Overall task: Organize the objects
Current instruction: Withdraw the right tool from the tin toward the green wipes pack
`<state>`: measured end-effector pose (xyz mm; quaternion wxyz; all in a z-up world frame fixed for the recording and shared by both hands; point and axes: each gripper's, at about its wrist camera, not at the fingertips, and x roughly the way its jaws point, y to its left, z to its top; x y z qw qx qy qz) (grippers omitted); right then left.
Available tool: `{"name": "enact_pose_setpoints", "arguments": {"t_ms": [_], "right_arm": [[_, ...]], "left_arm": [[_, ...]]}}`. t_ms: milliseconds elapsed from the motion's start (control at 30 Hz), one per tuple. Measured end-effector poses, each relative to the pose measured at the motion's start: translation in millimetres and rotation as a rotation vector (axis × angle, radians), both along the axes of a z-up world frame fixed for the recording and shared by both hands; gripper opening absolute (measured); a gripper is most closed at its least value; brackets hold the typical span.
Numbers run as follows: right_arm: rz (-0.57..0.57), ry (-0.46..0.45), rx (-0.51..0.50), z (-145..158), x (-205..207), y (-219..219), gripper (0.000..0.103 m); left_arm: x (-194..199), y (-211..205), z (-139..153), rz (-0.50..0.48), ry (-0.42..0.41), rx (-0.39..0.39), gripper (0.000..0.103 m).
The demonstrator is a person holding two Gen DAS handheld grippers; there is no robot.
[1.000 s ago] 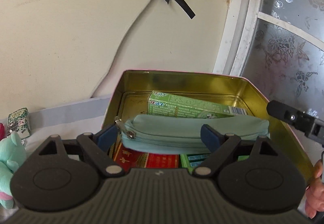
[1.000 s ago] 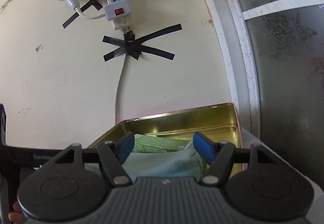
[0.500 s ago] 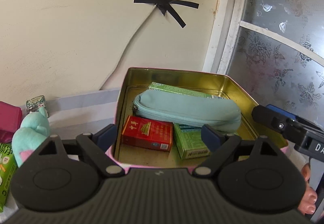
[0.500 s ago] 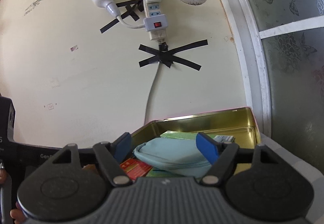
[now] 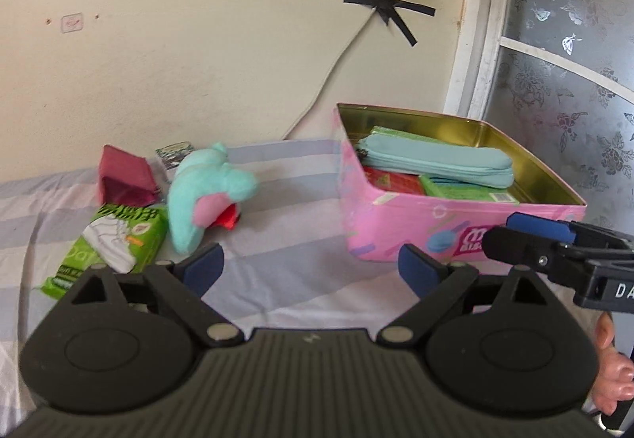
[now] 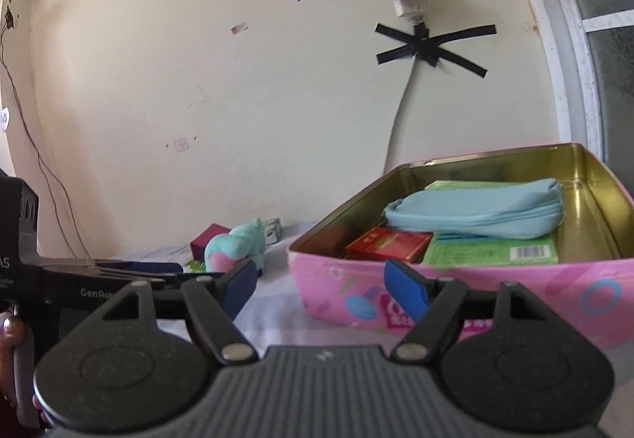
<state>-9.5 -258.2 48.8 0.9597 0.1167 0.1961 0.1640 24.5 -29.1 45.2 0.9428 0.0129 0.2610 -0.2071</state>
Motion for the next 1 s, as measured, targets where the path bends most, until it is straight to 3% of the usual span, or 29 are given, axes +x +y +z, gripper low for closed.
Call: {"name": "enact_pose_setpoints", "arguments": {"t_ms": [400,633,800,1000], "right_arm": [[0.146,0.071,-0.104,-8,7,80,0.074],[0.200,0.104,-0.157,-15,16,114,0.074],[0.221,0.139,-0.175,-24,23,129,0.075],[0.235,0.158,-0.177,-29,31,137,0.077]], "left_arm": [[5,92,-20,0.203,0.048,-0.014,0.096],[15,137,-30,0.338,0.101,-0.124,0.096],[18,148,-31,0.371,0.129,-0.183,0.096],[18,147,-32,0.368,0.136,-0.186,0.096]]}}
